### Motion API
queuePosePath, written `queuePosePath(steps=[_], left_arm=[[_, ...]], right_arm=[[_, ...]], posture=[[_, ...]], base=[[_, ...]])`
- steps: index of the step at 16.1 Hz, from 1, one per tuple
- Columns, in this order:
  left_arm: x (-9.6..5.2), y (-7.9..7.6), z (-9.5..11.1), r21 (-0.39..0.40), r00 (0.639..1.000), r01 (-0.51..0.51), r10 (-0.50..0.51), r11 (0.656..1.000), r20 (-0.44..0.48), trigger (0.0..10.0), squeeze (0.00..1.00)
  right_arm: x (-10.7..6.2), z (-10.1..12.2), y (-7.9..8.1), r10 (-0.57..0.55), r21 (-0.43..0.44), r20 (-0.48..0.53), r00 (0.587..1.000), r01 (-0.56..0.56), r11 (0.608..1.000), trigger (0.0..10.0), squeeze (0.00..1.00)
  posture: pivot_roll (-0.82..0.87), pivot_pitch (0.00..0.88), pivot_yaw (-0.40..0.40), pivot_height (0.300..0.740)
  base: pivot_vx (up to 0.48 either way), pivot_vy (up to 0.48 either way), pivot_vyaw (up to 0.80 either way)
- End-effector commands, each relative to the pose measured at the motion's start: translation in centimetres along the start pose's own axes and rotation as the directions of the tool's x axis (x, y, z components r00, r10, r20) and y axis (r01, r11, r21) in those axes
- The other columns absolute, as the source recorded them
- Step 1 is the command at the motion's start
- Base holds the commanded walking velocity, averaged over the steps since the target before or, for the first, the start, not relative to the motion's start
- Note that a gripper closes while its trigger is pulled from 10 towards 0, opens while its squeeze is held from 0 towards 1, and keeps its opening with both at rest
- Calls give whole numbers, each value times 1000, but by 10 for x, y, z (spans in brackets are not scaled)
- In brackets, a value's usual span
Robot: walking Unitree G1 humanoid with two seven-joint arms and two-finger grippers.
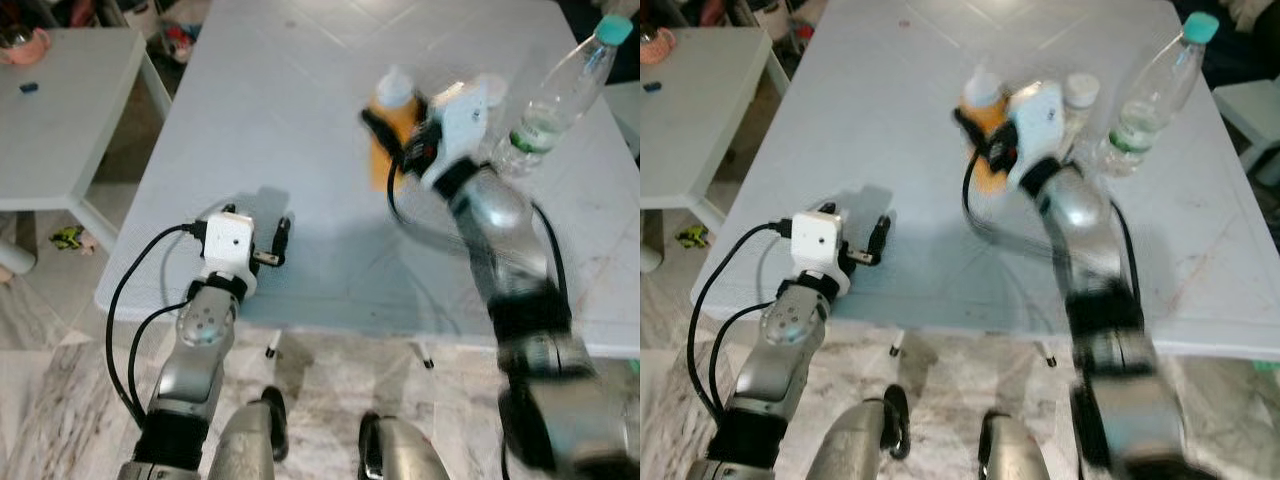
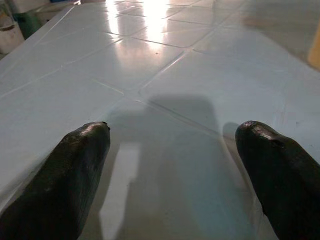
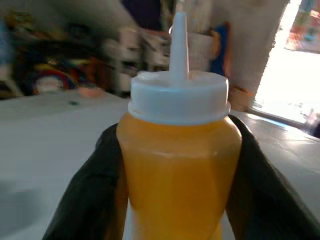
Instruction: Restocking fridge
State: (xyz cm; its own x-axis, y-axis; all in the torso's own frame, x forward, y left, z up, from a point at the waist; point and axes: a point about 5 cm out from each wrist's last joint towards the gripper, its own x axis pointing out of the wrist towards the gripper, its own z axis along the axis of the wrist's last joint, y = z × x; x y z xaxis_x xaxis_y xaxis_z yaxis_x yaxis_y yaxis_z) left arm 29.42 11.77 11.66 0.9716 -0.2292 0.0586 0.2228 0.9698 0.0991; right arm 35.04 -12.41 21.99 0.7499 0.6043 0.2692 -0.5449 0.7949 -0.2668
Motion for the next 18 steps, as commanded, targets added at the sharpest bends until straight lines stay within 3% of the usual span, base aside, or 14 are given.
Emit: queuePosePath(steps=[1, 3, 6, 9, 11, 12, 14, 18], left_arm=[[-2, -1, -10, 6, 999, -9, 9, 1000, -44, 10000, 0], [-2, -4, -12, 0, 998, -20, 20, 1000, -51, 10000, 0], [-4, -6, -19, -8, 997, -27, 26, 1000, -69, 10000, 0], [-3, -5, -20, -4, 997, -30, 30, 1000, -70, 10000, 0], [1, -4, -19, -2, 997, -33, 33, 999, -65, 10000, 0], [1, -5, -19, -3, 998, -28, 28, 1000, -63, 10000, 0], [1, -9, -20, -8, 998, -22, 21, 1000, -62, 10000, 0], [1, -11, -21, -14, 997, -28, 27, 999, -66, 10000, 0]], right_arm=[[-4, -1, 9, 45, 20, -18, 999, -44, 999, 10000, 0], [-21, -2, 19, 11, 74, -29, 1000, -9, 997, 10000, 0], [-42, -12, 30, -119, 154, -75, 990, 130, 980, 10000, 0], [-56, -19, 41, -245, 124, -98, 964, 256, 959, 10000, 0], [-73, -30, 53, -316, 81, -179, 932, 334, 939, 10000, 0], [-77, -32, 57, -302, 158, -218, 928, 339, 927, 10000, 0], [-79, -30, 62, -311, 192, -208, 927, 350, 917, 10000, 0], [-78, -27, 57, -323, 190, -190, 927, 358, 914, 10000, 0]], posture=[[-17, 194, 39, 740], [-23, 176, 32, 740], [-37, 135, 15, 740], [-43, 134, 16, 740], [-53, 130, 23, 740], [-55, 129, 24, 740], [-58, 126, 21, 740], [-56, 138, 16, 740]], base=[[0, 0, 0], [0, 0, 0], [0, 0, 0], [0, 0, 0], [0, 0, 0], [0, 0, 0], [0, 0, 0], [0, 0, 155]])
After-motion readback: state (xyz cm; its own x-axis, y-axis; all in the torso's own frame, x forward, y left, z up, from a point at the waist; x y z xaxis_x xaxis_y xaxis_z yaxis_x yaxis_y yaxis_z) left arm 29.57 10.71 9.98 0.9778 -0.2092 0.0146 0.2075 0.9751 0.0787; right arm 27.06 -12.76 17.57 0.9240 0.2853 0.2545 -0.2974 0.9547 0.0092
